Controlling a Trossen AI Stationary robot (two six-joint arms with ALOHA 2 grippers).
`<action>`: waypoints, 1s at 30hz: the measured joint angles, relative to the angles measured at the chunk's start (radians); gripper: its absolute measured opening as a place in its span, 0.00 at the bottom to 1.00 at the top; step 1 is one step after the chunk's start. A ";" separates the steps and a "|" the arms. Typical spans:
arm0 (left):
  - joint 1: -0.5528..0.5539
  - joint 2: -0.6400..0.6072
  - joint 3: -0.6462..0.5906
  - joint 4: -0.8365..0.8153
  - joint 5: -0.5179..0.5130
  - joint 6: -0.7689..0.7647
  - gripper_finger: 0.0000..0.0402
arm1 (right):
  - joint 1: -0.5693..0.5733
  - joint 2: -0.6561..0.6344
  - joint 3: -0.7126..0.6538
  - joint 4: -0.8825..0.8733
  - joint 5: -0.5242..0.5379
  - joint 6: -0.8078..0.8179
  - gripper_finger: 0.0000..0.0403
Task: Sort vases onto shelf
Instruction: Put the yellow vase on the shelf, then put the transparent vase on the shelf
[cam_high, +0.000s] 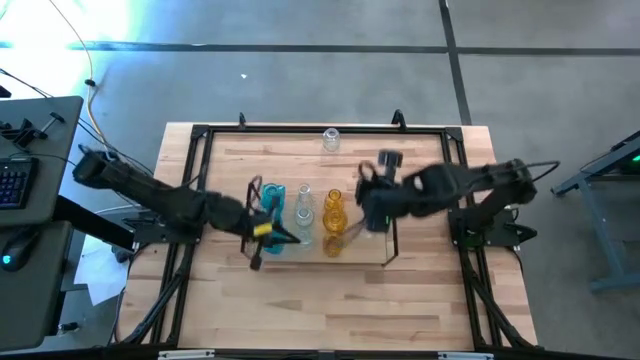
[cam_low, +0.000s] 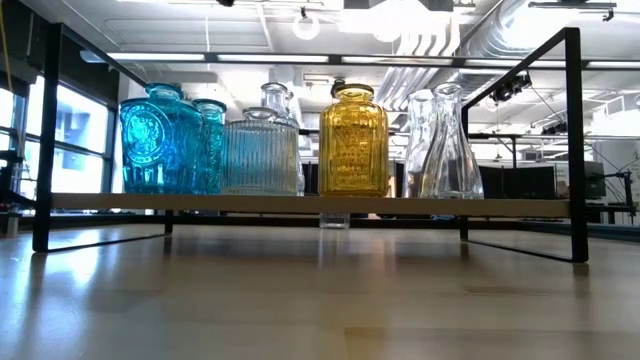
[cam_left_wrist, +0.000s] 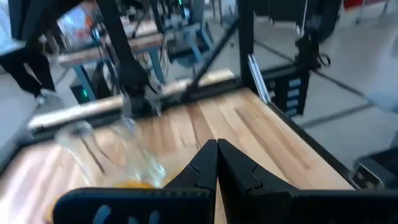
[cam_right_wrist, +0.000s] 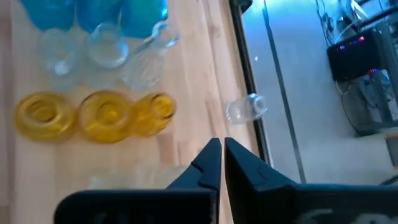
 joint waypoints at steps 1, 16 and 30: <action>0.029 -0.008 0.000 0.013 0.032 0.013 0.00 | -0.028 -0.012 0.000 0.026 -0.020 -0.042 0.00; 0.420 -0.085 0.000 0.044 0.245 0.105 0.00 | -0.545 -0.080 -0.060 0.381 -0.481 -0.497 0.00; 0.605 -0.041 0.000 0.064 0.284 0.072 0.00 | -0.834 -0.127 -0.672 1.090 -0.779 -0.465 0.00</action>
